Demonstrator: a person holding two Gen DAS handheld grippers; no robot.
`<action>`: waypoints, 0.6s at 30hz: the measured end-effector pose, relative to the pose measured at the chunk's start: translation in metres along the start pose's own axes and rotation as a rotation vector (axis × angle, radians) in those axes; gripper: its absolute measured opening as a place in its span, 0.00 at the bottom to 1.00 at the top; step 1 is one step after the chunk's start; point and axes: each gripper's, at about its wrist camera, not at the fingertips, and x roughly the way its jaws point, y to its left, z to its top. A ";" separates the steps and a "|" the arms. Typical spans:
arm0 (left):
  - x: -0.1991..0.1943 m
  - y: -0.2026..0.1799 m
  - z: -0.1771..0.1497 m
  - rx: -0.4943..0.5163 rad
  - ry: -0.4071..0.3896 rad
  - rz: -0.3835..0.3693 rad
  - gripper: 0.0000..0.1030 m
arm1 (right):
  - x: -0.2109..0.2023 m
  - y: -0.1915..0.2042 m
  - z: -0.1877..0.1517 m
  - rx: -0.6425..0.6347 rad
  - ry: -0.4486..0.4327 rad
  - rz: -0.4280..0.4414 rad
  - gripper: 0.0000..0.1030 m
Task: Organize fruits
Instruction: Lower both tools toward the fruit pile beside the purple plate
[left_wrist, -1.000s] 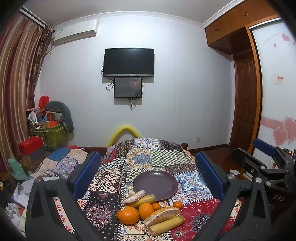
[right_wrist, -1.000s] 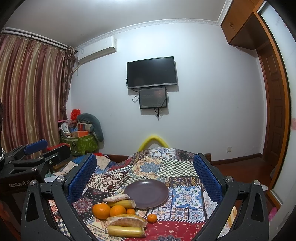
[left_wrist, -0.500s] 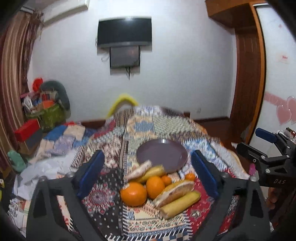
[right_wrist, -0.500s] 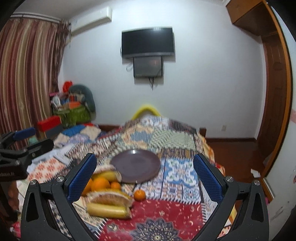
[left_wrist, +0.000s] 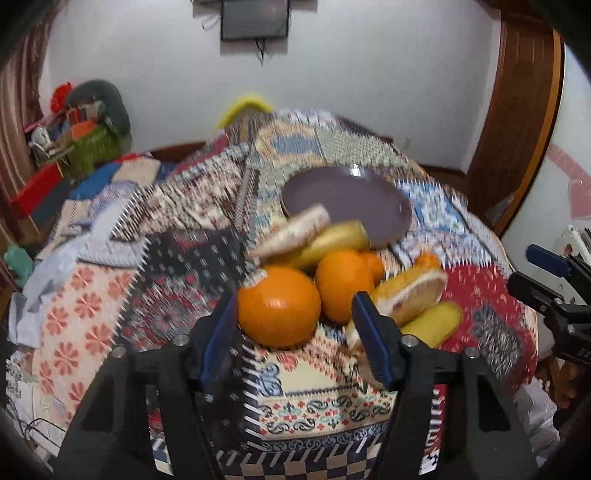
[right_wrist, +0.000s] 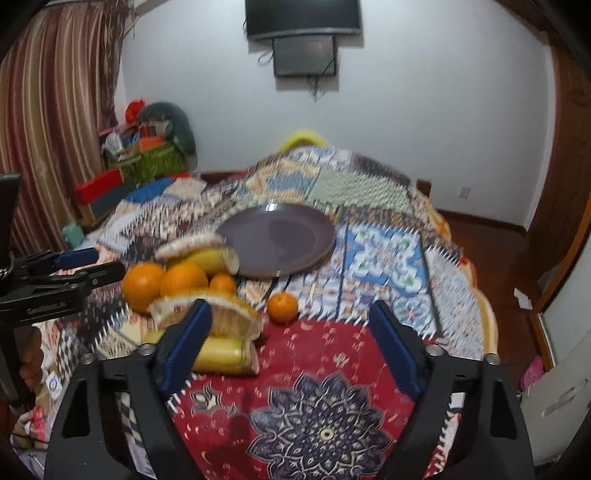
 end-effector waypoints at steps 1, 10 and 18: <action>-0.001 -0.001 -0.004 0.007 0.013 -0.002 0.59 | 0.005 0.002 -0.004 -0.010 0.023 0.008 0.70; 0.020 -0.010 -0.024 0.047 0.079 -0.016 0.58 | 0.048 0.002 -0.032 -0.016 0.193 0.052 0.50; 0.028 -0.014 -0.031 0.062 0.123 -0.016 0.58 | 0.056 0.006 -0.039 -0.038 0.230 0.071 0.50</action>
